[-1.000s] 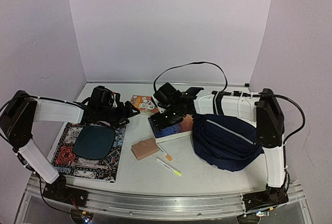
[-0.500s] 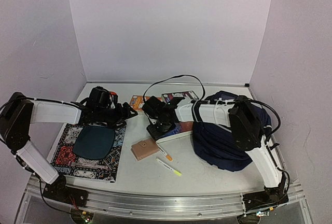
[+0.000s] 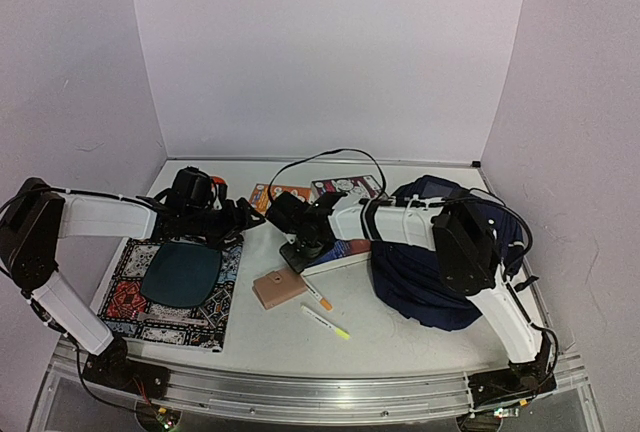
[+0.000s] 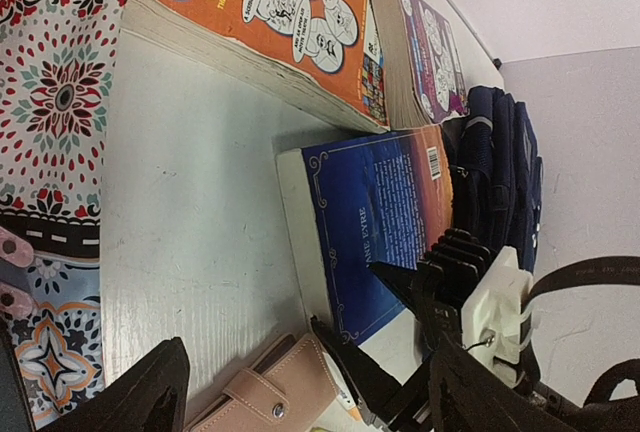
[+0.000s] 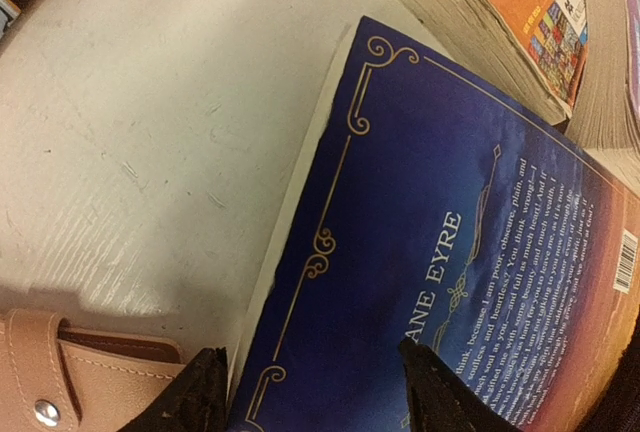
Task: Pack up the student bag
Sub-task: Pick up the book from the center of the board.
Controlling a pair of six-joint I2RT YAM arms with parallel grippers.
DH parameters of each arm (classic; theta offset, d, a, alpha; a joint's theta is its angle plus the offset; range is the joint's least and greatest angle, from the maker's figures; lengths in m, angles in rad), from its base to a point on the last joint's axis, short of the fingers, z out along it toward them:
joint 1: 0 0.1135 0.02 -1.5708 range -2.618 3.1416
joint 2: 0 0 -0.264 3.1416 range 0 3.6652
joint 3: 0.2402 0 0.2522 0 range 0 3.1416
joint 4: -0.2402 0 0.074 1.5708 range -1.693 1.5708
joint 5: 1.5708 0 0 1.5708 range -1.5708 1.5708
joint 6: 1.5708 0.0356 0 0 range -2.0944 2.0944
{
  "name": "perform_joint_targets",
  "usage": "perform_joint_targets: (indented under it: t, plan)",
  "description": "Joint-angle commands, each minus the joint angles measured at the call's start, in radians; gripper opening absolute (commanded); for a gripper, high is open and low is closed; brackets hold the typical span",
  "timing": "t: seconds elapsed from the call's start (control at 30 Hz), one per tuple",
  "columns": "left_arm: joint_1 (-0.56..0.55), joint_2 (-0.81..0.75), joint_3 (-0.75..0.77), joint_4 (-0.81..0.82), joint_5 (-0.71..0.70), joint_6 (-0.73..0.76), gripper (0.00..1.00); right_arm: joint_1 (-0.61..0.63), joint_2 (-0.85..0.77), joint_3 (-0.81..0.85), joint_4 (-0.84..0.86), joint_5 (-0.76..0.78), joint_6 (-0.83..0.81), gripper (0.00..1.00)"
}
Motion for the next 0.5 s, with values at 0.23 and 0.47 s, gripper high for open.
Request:
perform_joint_targets:
  t: [0.23,0.47]
  plan:
    - [0.005,0.015,0.026,0.009,0.026,-0.032,0.84,0.005,-0.039,0.011,-0.126,0.067,-0.009,0.07]
    - [0.005,0.054,0.045,0.060,0.066,-0.088,0.84,0.004,-0.148,-0.009,-0.084,0.069,-0.020,0.00]
